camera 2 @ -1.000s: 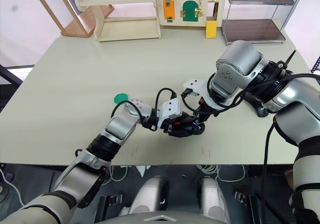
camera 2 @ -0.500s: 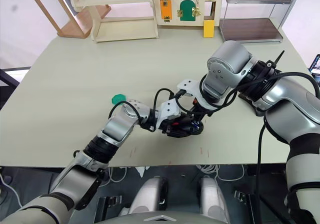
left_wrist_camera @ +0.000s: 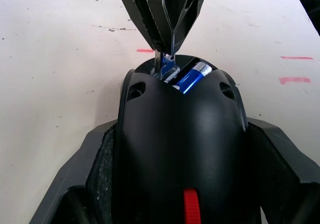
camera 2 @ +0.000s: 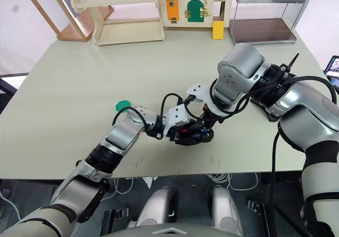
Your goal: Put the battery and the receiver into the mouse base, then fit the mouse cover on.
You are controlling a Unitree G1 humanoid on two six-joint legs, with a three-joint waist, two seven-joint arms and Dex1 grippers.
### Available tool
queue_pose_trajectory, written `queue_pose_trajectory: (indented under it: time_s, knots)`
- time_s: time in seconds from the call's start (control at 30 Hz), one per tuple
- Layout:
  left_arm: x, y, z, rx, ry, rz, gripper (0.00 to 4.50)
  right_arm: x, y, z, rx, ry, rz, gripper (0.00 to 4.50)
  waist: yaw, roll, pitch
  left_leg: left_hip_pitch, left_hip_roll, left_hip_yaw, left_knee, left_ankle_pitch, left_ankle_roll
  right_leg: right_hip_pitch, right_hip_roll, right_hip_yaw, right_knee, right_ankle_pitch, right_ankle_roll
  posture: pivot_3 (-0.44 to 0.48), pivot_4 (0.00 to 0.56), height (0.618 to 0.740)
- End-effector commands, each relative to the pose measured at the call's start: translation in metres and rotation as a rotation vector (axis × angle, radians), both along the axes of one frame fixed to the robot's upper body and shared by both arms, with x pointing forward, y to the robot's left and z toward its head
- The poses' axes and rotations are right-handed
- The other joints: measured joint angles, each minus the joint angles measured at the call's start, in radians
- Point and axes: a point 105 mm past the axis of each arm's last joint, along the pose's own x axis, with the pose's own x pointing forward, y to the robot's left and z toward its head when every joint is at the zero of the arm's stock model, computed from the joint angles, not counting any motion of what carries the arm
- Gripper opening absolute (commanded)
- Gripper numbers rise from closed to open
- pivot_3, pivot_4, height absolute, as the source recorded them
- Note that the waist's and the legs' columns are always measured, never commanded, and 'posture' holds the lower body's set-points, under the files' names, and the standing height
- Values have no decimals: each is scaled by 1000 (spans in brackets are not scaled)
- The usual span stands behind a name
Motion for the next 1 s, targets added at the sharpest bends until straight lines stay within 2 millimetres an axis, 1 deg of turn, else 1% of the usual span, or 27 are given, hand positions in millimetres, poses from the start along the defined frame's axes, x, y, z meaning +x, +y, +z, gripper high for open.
queue_pose_trajectory:
  time_s: [0.03, 0.33, 0.7, 1.0]
  knots:
    - [-4, 4, -10, 27, 34, 13, 2993, 0, 4, 9, 20, -23, 18, 0, 0, 0, 0, 0, 0, 0, 0, 0, 0, 0, 0, 0, 0, 0, 0, 0, 150, 740]
    - [-4, 5, -9, 26, 37, 19, 2993, 1, 1, 3, -3, -28, 15, 0, 0, 0, 0, 0, 0, 0, 0, 0, 0, 0, 0, 0, 0, 0, 0, 0, 150, 740]
    - [-4, 5, -9, 24, 42, 19, 2993, -7, 1, -5, -23, -10, 58, 0, -1, 0, 0, 0, 0, 0, -1, 0, 0, -1, 0, 0, 0, 0, 0, 0, 150, 740]
    - [-7, 2, -10, 19, 47, 13, 2993, 4, 1, -9, -39, -41, 7, 0, -1, 0, 0, 0, 0, 0, -1, 0, 0, -1, 0, 0, 0, 0, 0, 0, 150, 740]
